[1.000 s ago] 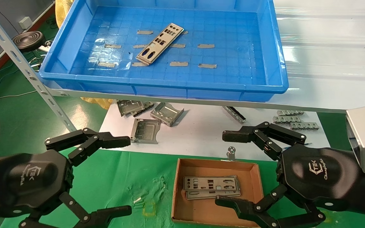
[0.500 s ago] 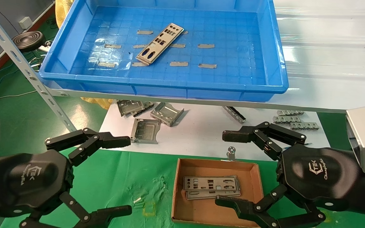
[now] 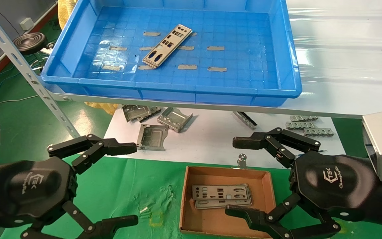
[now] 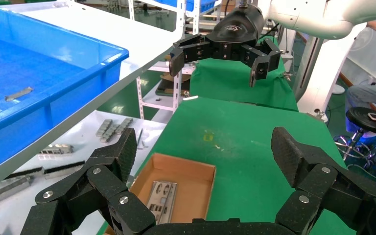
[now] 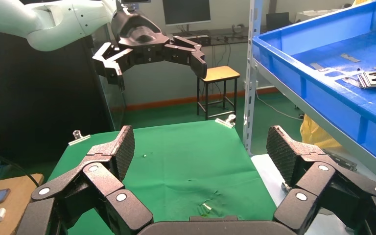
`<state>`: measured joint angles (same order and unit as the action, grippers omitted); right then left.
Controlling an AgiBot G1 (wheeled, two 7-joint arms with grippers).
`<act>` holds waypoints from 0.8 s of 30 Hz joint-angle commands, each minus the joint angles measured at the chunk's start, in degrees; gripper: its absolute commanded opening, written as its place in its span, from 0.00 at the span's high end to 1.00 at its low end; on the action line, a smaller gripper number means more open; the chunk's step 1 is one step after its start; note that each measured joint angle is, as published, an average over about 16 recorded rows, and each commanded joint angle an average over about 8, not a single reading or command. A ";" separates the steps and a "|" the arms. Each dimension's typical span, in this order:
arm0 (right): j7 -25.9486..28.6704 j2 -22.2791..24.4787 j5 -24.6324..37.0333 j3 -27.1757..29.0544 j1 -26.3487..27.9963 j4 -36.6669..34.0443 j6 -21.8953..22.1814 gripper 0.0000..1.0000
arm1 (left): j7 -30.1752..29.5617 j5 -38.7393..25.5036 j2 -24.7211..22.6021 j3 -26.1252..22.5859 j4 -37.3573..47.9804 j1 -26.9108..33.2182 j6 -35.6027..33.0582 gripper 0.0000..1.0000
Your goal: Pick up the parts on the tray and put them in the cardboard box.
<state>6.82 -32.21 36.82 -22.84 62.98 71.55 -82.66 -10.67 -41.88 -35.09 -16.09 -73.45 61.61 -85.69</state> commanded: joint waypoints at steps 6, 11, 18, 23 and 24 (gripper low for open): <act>0.00 0.00 0.00 0.00 0.00 0.00 0.00 0.00 | 0.00 0.00 -0.01 0.00 0.01 0.00 0.00 0.00; 0.00 0.00 0.00 0.00 0.00 0.00 0.00 0.00 | 0.00 0.00 -0.01 -0.01 0.01 0.00 0.00 0.00; 0.00 0.00 0.00 0.00 0.00 0.00 0.00 0.00 | 0.00 0.00 -0.01 -0.01 0.01 0.00 0.00 0.00; 0.00 0.00 0.00 0.00 0.00 0.00 0.00 0.00 | 0.00 0.00 -0.01 -0.01 0.01 0.00 0.00 0.00; 0.00 0.00 0.00 0.00 0.00 0.00 0.00 0.00 | 0.00 0.00 -0.01 -0.01 0.01 0.00 0.00 0.00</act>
<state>6.82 -32.22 36.82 -22.84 62.98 71.55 -82.66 -10.67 -41.88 -35.10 -16.09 -73.44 61.61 -85.69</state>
